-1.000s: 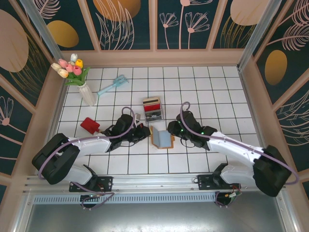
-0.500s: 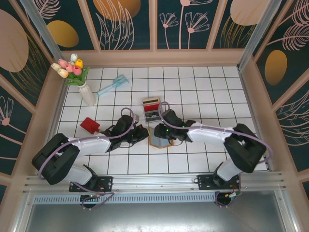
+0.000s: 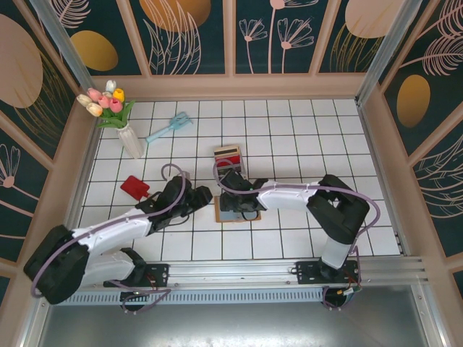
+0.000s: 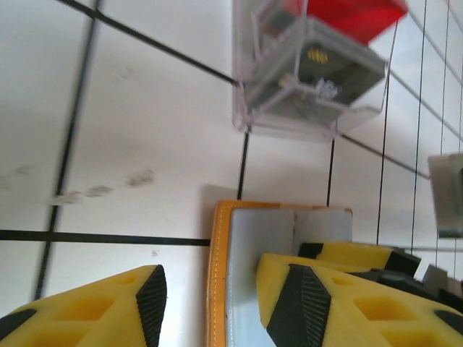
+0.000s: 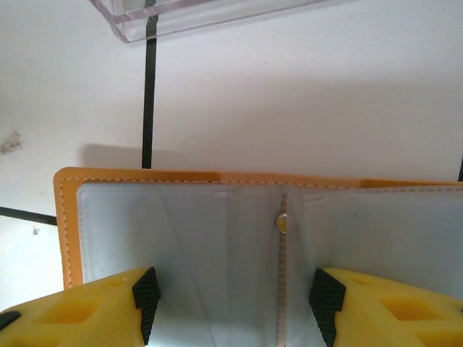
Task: Put the credit cards into the card holder
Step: Open the card holder at the center of the table.
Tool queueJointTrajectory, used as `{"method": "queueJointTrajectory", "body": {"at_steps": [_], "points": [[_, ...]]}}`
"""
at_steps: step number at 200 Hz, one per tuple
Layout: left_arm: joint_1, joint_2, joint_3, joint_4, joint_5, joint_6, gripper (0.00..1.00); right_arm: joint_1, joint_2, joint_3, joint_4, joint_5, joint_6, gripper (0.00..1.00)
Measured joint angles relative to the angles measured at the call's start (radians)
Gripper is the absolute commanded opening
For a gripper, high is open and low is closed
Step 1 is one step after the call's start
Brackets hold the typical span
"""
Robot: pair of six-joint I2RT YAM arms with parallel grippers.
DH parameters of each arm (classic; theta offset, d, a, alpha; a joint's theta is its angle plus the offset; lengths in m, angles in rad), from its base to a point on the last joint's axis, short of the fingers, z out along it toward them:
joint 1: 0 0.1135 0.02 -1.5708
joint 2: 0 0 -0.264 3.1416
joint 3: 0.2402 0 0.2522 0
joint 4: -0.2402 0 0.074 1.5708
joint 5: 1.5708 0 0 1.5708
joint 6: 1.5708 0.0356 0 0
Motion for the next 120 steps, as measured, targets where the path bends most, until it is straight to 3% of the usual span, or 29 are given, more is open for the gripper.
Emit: {"method": "queueJointTrajectory", "body": {"at_steps": [57,120], "points": [[0.031,-0.18,-0.085,-0.096,-0.176,-0.089,0.53,0.107,0.129,0.138,-0.135,0.224,0.062,0.64],[0.058,-0.24,-0.123,-0.083,-0.19,-0.072,0.58,0.094,0.133,0.227,-0.242,0.223,0.058,0.81]]}}
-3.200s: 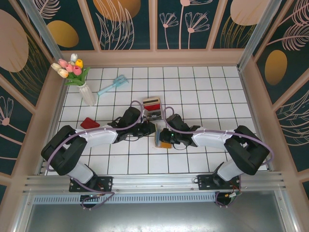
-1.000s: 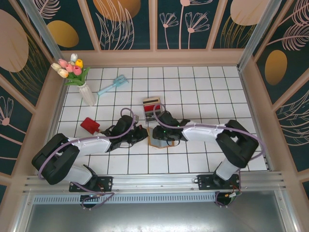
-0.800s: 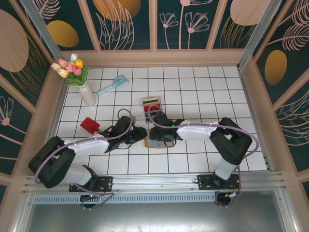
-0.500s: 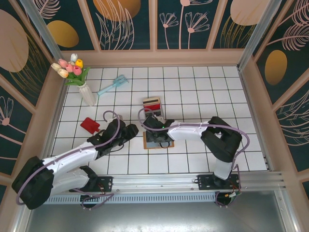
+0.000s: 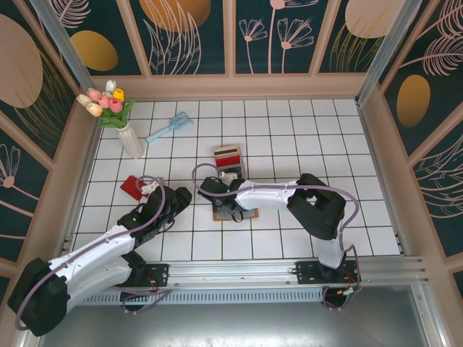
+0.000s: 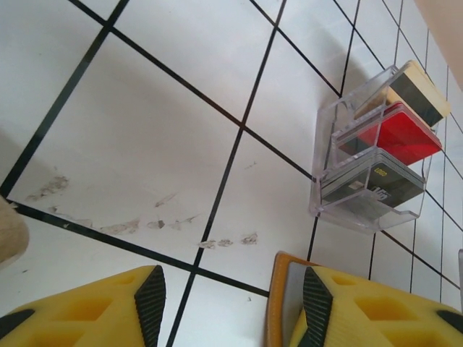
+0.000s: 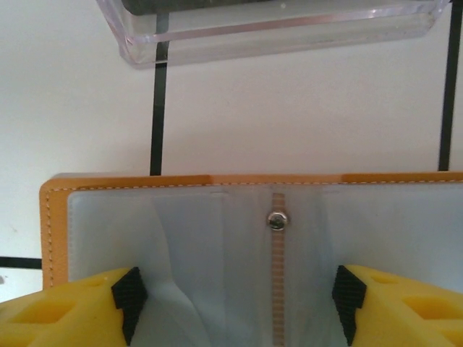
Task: Put the credit cards into the card holder
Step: Open the card holder at the center of the table, then rotate the storage box at the center of the table.
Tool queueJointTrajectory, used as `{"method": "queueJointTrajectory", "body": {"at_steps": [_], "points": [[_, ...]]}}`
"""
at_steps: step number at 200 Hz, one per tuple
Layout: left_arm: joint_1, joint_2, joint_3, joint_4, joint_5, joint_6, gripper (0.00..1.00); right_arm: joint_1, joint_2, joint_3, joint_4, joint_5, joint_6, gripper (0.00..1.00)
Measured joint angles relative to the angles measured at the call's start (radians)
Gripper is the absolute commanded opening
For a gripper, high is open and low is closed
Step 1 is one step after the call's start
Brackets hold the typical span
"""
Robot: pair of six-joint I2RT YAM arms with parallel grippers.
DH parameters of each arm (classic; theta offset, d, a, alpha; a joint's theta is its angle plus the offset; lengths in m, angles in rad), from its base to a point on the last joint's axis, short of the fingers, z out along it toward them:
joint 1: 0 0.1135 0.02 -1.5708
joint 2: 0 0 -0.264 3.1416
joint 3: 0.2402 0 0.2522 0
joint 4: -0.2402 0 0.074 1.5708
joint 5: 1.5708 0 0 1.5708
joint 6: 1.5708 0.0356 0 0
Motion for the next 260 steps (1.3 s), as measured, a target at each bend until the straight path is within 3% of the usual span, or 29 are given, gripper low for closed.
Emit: {"method": "queueJointTrajectory", "body": {"at_steps": [49,68,108,135,161,214,260], "points": [[0.016,0.174,0.089,0.086,0.106,0.047,0.63,-0.082,-0.134,0.026,-0.006,-0.115,-0.104,0.8],[0.03,0.263,0.146,0.136,0.148,0.049,0.63,-0.174,-0.209,0.025,0.047,-0.176,-0.153,0.76],[0.072,0.461,0.277,0.223,0.223,0.037,0.7,-0.425,-0.24,0.027,0.161,-0.337,-0.274,0.77],[0.082,0.584,0.358,0.273,0.278,0.029,0.69,-0.56,-0.159,0.085,0.214,-0.495,-0.343,0.77],[0.082,0.647,0.375,0.321,0.313,0.003,0.73,-0.63,-0.028,0.184,0.25,-0.618,-0.401,0.8],[0.088,0.766,0.42,0.435,0.36,-0.016,0.81,-0.661,0.223,0.436,0.224,-0.827,-0.504,0.81],[0.096,0.883,0.513,0.467,0.385,-0.008,0.8,-0.694,0.293,0.498,0.205,-1.008,-0.541,0.71]]}}
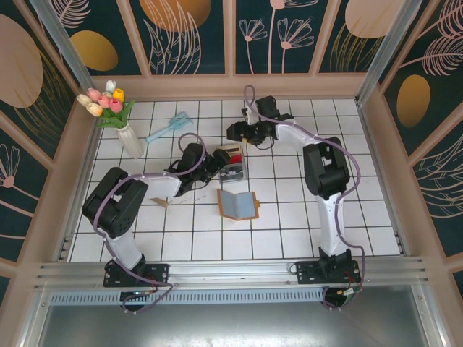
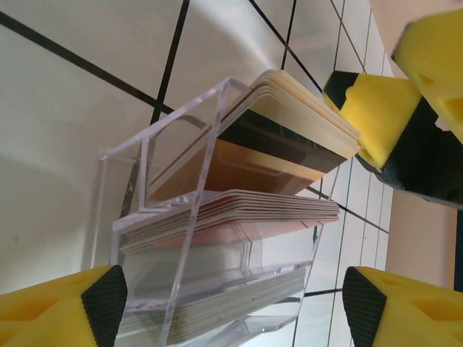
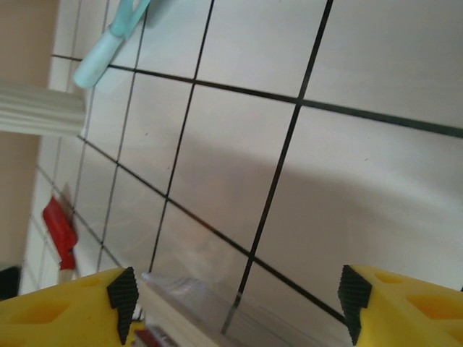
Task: Put the credit cards into the card holder
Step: Rotate the storage box at the center of the table.
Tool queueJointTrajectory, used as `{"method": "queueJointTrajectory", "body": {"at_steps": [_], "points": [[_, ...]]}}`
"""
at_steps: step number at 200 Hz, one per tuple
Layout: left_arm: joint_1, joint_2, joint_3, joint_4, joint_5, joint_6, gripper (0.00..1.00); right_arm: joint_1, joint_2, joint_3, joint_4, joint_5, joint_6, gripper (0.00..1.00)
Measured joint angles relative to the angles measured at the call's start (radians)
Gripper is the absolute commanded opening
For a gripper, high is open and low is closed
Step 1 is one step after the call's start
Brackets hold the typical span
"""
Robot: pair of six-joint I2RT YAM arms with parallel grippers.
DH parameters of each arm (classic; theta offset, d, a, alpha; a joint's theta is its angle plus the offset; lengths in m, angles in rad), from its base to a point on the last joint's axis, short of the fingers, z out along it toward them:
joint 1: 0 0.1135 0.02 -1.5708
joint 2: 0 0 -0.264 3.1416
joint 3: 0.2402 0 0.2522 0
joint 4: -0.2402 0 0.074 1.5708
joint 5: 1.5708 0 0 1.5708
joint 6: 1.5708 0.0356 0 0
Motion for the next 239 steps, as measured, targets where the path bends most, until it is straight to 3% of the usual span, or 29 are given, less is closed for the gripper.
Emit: {"method": "queueJointTrajectory", "body": {"at_steps": [32,70,146,164,210,239], "points": [[0.0,0.04,0.055,-0.003,0.019,0.031,0.8,-0.037,-0.005,-0.031,0.002,-0.105,-0.023,0.65],[0.002,0.087,0.126,-0.023,0.053,0.07,0.79,-0.074,-0.065,-0.197,0.017,-0.129,-0.037,0.62],[0.003,0.159,0.237,-0.021,0.162,0.097,0.78,-0.092,-0.432,-0.649,0.157,-0.114,0.046,0.66],[0.003,0.156,0.239,-0.046,0.155,0.112,0.79,-0.092,-0.482,-0.685,0.148,-0.045,0.061,0.68],[0.003,0.022,0.218,-0.22,0.02,0.163,0.8,-0.026,-0.498,-0.579,0.036,0.303,-0.024,0.64],[0.004,-0.128,0.129,-0.244,-0.036,0.15,0.7,0.08,-0.492,-0.483,-0.007,0.469,-0.106,0.63]]}}
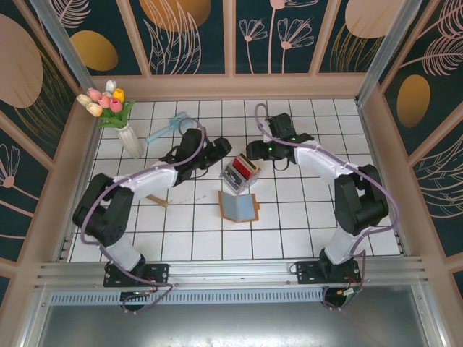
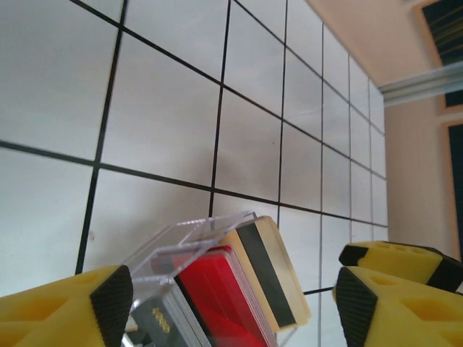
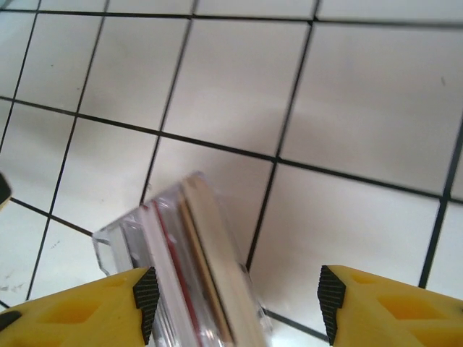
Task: Put the credit cards into the card holder
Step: Rotate the storage box at the center of the table, then pick up the credit card from the storage box.
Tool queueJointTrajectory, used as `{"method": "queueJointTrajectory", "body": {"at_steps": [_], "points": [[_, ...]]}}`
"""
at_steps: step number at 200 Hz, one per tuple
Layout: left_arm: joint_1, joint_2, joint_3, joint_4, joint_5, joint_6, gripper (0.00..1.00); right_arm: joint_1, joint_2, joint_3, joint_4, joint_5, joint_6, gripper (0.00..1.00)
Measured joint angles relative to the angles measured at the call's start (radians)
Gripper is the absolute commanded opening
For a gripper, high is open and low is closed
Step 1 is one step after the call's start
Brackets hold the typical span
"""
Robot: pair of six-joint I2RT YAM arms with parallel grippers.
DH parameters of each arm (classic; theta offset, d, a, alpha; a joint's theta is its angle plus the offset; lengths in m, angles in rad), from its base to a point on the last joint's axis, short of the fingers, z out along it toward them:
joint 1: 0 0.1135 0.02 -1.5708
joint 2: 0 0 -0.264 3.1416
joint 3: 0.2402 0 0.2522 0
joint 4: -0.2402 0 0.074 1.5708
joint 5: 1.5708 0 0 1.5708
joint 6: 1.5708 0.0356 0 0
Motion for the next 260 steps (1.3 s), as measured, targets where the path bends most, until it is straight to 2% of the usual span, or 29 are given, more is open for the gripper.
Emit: {"method": "queueJointTrajectory", "body": {"at_steps": [30,54,102,152,224,260], "points": [[0.0,-0.017,-0.077,0.001,0.016,-0.023,0.67,0.064,0.034,0.051,-0.023,0.09,-0.061,0.65],[0.0,0.019,-0.1,0.001,0.048,-0.033,0.66,0.069,0.086,0.089,-0.057,0.133,-0.096,0.66],[0.0,0.044,-0.1,0.003,0.068,-0.046,0.57,0.086,0.144,0.129,-0.113,0.177,-0.137,0.69],[0.0,0.102,-0.122,0.068,0.106,-0.06,0.63,0.096,0.153,0.137,-0.124,0.2,-0.141,0.7],[0.001,0.17,-0.124,0.127,0.128,-0.068,0.6,0.098,0.19,0.163,-0.143,0.261,-0.15,0.7],[0.001,0.172,-0.124,0.129,0.127,-0.067,0.59,0.113,0.196,0.174,-0.153,0.3,-0.152,0.67]]}}
